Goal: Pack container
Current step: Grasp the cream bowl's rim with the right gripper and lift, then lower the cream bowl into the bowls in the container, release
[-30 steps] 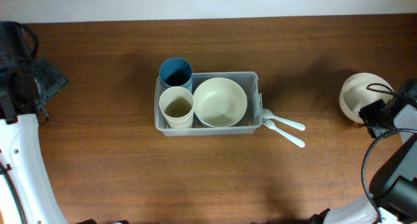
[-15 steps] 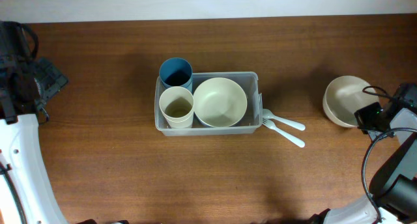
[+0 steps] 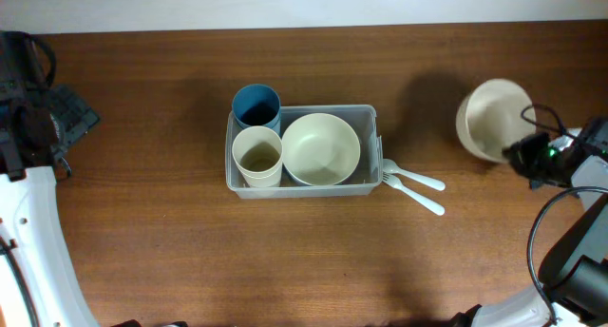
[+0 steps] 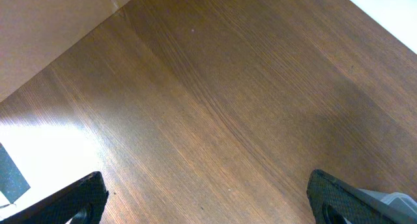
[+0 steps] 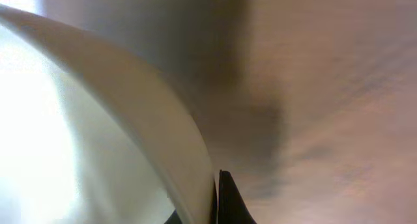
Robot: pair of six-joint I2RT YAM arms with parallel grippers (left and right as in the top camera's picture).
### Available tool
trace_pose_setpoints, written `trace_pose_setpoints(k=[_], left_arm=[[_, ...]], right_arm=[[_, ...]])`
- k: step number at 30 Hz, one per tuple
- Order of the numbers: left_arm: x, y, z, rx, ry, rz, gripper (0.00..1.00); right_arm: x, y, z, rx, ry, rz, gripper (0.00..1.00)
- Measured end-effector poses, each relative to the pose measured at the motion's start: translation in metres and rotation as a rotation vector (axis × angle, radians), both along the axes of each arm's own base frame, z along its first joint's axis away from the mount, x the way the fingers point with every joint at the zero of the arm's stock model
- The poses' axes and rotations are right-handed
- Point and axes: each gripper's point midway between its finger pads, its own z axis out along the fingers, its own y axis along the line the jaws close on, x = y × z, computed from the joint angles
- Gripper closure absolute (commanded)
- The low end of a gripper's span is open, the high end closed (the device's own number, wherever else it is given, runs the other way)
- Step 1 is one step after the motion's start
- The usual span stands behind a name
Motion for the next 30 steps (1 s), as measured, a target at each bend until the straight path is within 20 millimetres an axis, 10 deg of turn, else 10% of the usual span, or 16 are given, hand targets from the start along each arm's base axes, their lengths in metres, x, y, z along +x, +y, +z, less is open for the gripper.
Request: trace_pose_setpoints(k=[8, 30], left_arm=[[0.000, 0.000, 0.000, 0.000, 0.000, 0.000, 0.00], [0.000, 0.000, 0.000, 0.000, -0.001, 0.000, 0.00]], right_arm=[[0.030, 0.046, 0.068, 0.242, -0.313, 0.213, 0.96], [0.043, 0.278, 0.131, 0.301, -0.383, 0.788, 0.96]])
